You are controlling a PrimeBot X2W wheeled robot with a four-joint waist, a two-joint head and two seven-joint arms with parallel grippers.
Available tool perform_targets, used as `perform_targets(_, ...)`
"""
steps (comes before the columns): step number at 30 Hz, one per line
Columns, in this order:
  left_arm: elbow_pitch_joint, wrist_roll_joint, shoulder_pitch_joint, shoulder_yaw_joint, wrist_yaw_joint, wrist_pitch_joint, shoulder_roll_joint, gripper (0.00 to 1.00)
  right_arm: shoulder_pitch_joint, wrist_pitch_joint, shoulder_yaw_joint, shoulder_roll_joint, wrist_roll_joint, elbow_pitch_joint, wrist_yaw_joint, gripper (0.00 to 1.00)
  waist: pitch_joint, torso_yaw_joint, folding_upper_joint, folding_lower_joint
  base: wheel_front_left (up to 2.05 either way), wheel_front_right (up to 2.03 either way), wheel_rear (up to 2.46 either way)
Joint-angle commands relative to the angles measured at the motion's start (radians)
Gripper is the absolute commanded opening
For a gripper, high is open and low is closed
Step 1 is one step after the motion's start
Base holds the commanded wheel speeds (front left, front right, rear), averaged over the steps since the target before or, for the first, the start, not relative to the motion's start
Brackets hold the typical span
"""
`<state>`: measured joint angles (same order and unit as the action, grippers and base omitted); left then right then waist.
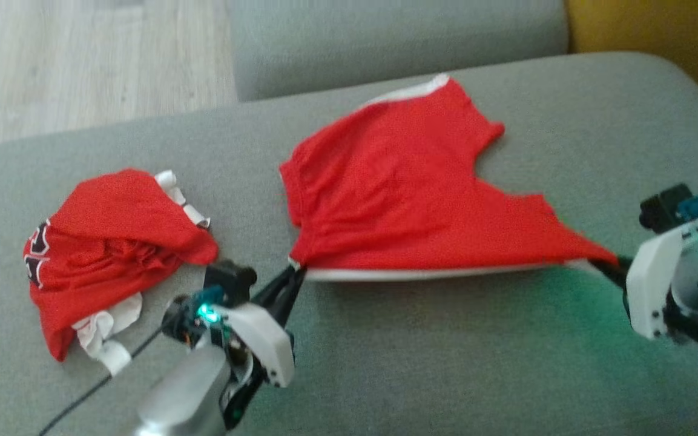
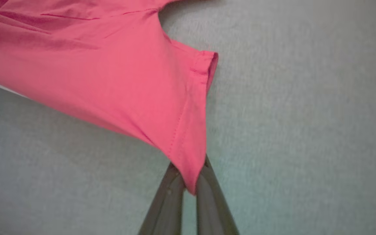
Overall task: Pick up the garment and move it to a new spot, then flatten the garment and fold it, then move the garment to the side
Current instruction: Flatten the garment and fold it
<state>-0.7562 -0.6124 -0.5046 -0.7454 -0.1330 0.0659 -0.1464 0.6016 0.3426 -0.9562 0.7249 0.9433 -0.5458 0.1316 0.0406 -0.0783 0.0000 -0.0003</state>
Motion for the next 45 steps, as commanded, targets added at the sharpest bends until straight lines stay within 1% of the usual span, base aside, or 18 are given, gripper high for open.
perform_targets(1,0.035,-0.014,-0.007,0.035,0.009,-0.002,-0.049,0.00,-0.024,0.020,0.001,0.069,0.031,0.025,-0.001,0.00,-0.035,-0.014,0.0000,0.0003,0.00,0.00,0.00)
perform_targets(4,0.102,-0.026,0.050,0.025,0.018,-0.027,-0.060,0.00,-0.065,0.071,-0.011,0.119,0.094,0.084,-0.001,0.00,-0.055,-0.018,0.0000,0.0003,0.00,0.00,0.00)
perform_targets(8,0.212,-0.034,0.120,0.010,0.044,-0.067,-0.083,0.00,-0.104,0.104,-0.022,0.185,0.123,0.155,-0.001,0.00,-0.069,-0.019,0.0000,0.0003,0.00,0.00,0.00)
perform_targets(12,0.322,-0.043,0.162,0.010,0.079,-0.110,-0.108,0.00,-0.129,0.093,0.002,0.210,0.145,0.207,-0.001,0.00,-0.072,-0.011,0.0000,0.0003,0.00,0.00,0.00)
perform_targets(16,0.401,-0.043,0.171,0.014,0.112,-0.142,-0.128,0.00,-0.134,0.060,0.034,0.209,0.130,0.222,-0.001,0.00,-0.061,0.001,0.0000,0.0003,0.00,0.00,0.00)
perform_targets(21,0.458,-0.035,0.145,0.021,0.143,-0.174,-0.141,0.00,-0.097,0.026,0.085,0.185,0.083,0.204,-0.001,0.00,-0.034,0.018,0.0000,0.0003,0.00,0.00,0.00)
perform_targets(22,0.466,-0.034,0.121,0.027,0.151,-0.187,-0.141,0.00,-0.074,0.025,0.103,0.174,0.065,0.197,-0.001,0.00,-0.009,0.027,0.0000,0.0003,0.00,0.00,0.00)
perform_targets(25,0.466,-0.026,0.070,0.031,0.154,-0.207,-0.140,0.00,-0.026,0.030,0.132,0.151,0.039,0.184,-0.001,0.00,0.035,0.038,0.0000,0.0003,0.00,0.00,0.00)
perform_targets(29,0.448,-0.013,-0.012,0.037,0.149,-0.225,-0.136,0.00,0.053,0.041,0.164,0.117,0.000,0.147,-0.001,0.00,0.095,0.057,0.0000,0.0003,0.00,0.00,0.00)
perform_targets(34,0.411,-0.002,-0.121,0.043,0.135,-0.242,-0.117,0.00,0.170,0.068,0.184,0.070,-0.044,0.094,-0.001,0.00,0.173,0.080,0.0000,0.0003,0.00,0.00,0.00)
perform_targets(40,0.350,0.009,-0.232,0.046,0.124,-0.251,-0.085,0.00,0.286,0.072,0.183,0.026,-0.092,0.025,-0.001,0.00,0.246,0.097,0.0000,0.0003,0.00,0.00,0.00)
perform_targets(45,0.265,0.013,-0.335,0.054,0.117,-0.247,-0.048,0.00,0.382,0.042,0.163,-0.017,-0.136,-0.053,-0.001,0.00,0.302,0.108,0.0000,0.0003,0.00,0.00,0.00)
